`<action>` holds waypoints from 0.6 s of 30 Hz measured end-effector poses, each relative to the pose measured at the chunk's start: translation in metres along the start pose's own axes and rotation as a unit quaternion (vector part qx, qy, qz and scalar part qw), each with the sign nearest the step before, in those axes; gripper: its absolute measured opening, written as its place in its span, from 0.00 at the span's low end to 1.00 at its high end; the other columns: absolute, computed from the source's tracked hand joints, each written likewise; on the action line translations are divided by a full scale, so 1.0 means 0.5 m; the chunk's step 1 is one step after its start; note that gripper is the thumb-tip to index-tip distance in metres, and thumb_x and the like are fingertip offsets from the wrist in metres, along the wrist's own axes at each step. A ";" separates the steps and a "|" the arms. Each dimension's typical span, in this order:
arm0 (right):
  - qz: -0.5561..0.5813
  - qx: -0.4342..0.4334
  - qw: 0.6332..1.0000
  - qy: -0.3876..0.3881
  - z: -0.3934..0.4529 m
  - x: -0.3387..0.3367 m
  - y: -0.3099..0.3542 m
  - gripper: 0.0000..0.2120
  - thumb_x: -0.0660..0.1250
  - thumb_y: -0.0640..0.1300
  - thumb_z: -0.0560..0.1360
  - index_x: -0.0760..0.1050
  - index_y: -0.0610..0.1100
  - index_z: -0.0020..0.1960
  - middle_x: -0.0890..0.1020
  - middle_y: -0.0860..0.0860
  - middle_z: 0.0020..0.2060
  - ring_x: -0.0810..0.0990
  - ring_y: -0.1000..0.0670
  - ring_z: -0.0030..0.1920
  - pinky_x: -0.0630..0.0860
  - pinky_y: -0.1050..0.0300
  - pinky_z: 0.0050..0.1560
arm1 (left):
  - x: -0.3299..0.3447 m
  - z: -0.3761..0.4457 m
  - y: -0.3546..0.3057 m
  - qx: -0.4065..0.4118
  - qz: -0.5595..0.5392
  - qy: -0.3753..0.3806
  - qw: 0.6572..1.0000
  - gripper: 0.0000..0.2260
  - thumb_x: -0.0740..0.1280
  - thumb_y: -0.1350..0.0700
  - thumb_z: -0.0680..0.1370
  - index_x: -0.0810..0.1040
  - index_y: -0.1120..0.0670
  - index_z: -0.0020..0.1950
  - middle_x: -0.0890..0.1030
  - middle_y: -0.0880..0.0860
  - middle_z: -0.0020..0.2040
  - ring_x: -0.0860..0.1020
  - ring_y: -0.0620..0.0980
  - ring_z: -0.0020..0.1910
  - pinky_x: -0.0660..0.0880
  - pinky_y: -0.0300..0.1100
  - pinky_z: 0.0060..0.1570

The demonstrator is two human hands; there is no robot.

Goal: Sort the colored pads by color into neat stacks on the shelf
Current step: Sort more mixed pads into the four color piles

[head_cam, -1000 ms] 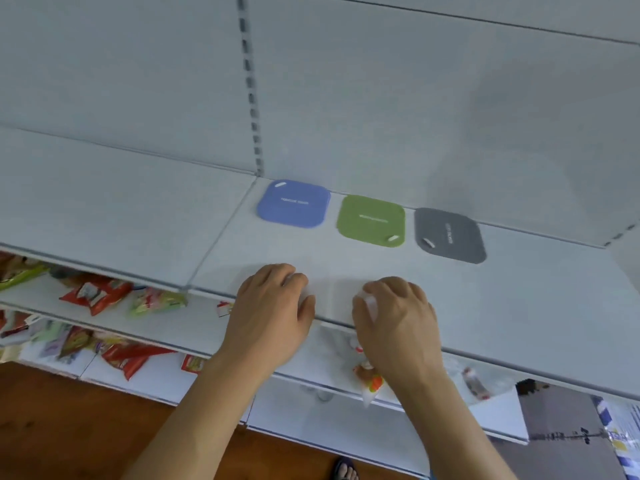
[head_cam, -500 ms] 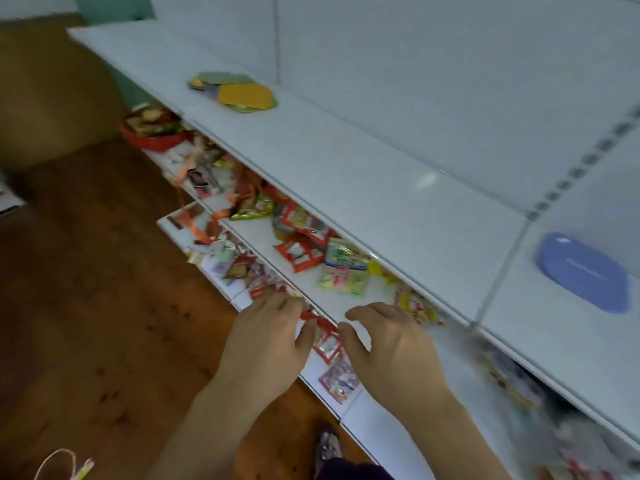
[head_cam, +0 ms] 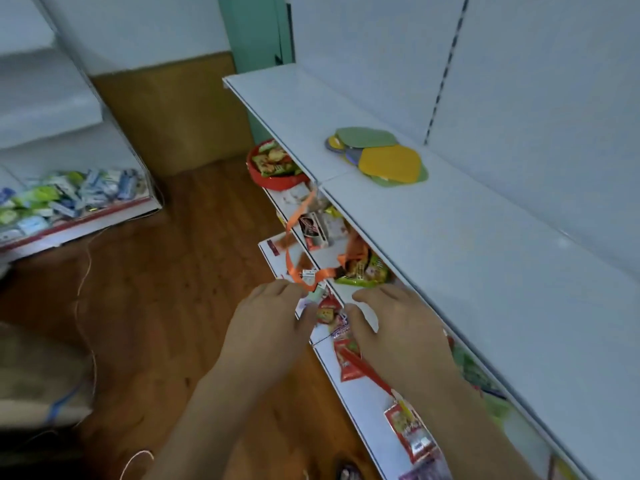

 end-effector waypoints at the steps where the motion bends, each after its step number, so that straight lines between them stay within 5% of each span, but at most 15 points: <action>1: -0.001 -0.008 1.000 0.005 0.033 0.010 0.005 0.18 0.60 0.58 0.80 0.85 0.49 0.51 0.86 0.52 0.44 0.83 0.49 0.44 0.83 0.52 0.43 | -0.007 0.023 0.016 -0.007 -0.005 -0.001 1.000 0.15 0.58 0.42 0.85 0.78 0.45 0.66 0.79 0.44 0.65 0.77 0.49 0.65 0.76 0.47 0.62; 7: -0.021 0.012 1.000 0.011 0.208 0.103 0.002 0.16 0.61 0.56 0.79 0.85 0.51 0.53 0.85 0.54 0.46 0.81 0.48 0.48 0.81 0.52 0.45 | -0.025 0.186 0.111 0.001 -0.046 -0.019 0.999 0.17 0.58 0.43 0.85 0.77 0.46 0.70 0.79 0.45 0.67 0.77 0.48 0.65 0.76 0.45 0.62; 18: -0.084 0.176 0.973 -0.128 0.403 0.147 -0.036 0.08 0.73 0.47 0.78 0.86 0.44 0.53 0.87 0.49 0.48 0.83 0.42 0.52 0.81 0.51 0.50 | -0.066 0.559 0.176 0.189 -0.063 0.002 0.980 0.13 0.63 0.47 0.84 0.79 0.49 0.66 0.81 0.48 0.59 0.79 0.51 0.57 0.79 0.48 0.54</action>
Point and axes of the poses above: each hand's wrist, its own z-axis towards the middle knuckle, its own x-axis out of the palm, y = z × x, the point moved 4 cm from there along z, towards the middle knuckle
